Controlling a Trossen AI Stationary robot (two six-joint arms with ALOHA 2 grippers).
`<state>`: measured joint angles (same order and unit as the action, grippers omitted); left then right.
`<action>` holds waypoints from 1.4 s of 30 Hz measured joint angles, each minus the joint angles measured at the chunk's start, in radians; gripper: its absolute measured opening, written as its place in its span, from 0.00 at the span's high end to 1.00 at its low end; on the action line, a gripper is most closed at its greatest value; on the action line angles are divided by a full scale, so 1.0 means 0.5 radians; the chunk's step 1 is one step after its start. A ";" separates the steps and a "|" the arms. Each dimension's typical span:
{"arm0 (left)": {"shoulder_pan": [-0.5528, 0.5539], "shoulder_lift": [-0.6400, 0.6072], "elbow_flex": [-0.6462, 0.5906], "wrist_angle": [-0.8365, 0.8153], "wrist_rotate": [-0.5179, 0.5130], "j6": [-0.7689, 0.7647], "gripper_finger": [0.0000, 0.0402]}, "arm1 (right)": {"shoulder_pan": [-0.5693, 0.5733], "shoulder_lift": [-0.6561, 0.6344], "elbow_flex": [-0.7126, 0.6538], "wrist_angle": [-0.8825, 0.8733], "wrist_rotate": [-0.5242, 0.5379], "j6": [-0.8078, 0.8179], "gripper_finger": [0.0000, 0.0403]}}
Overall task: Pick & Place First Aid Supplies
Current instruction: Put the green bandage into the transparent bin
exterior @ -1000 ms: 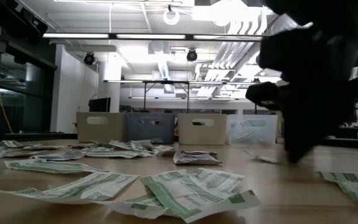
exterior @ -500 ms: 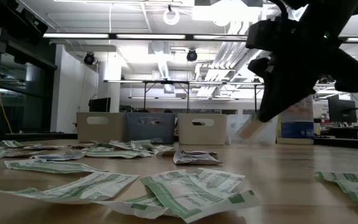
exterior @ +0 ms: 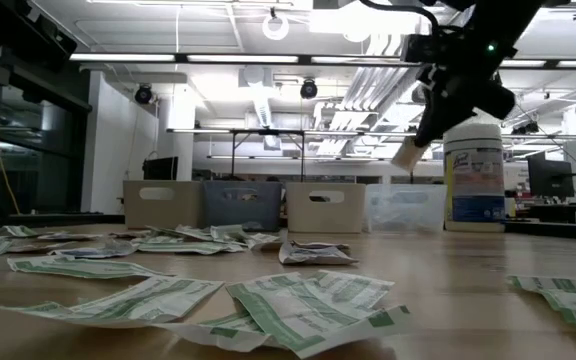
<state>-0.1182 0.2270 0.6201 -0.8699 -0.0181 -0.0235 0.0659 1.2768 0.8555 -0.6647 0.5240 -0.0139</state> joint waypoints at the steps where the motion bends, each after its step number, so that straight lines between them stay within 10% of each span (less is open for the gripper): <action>1: 0.000 0.000 0.000 0.000 -0.001 0.000 0.70 | -0.051 -0.021 0.001 0.000 -0.006 -0.046 1.00; 20: 0.000 0.000 0.000 0.001 -0.098 -0.067 0.70 | -1.017 -0.025 -0.006 0.332 -0.490 -1.336 1.00; 42: 0.000 0.000 0.000 0.012 -0.269 -0.166 0.70 | -1.511 0.434 -0.006 0.797 -0.799 -1.678 0.98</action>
<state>-0.1184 0.2272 0.6201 -0.8639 -0.1528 -0.1062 -0.6898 1.4940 0.8524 -0.2661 0.1243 -0.8531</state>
